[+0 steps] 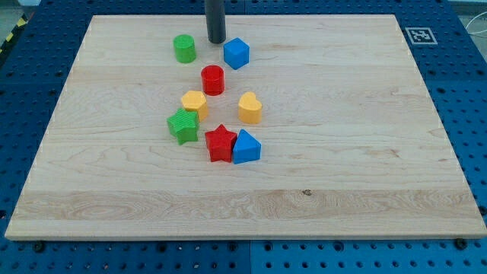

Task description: Move the blue cube closer to the red circle

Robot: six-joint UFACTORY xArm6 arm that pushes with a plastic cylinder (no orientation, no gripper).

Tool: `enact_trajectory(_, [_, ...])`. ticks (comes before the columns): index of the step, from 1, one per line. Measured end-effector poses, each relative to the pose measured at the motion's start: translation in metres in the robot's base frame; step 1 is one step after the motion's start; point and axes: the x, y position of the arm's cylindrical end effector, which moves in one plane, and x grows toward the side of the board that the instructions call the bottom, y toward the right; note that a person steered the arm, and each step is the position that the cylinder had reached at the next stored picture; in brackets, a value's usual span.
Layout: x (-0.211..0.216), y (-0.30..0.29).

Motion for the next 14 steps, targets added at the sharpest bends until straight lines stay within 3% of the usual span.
enact_trajectory(2, [0.008, 0.024])
enact_trajectory(8, [0.084, 0.032])
enact_trajectory(10, [0.082, 0.038])
enact_trajectory(14, [0.021, 0.065])
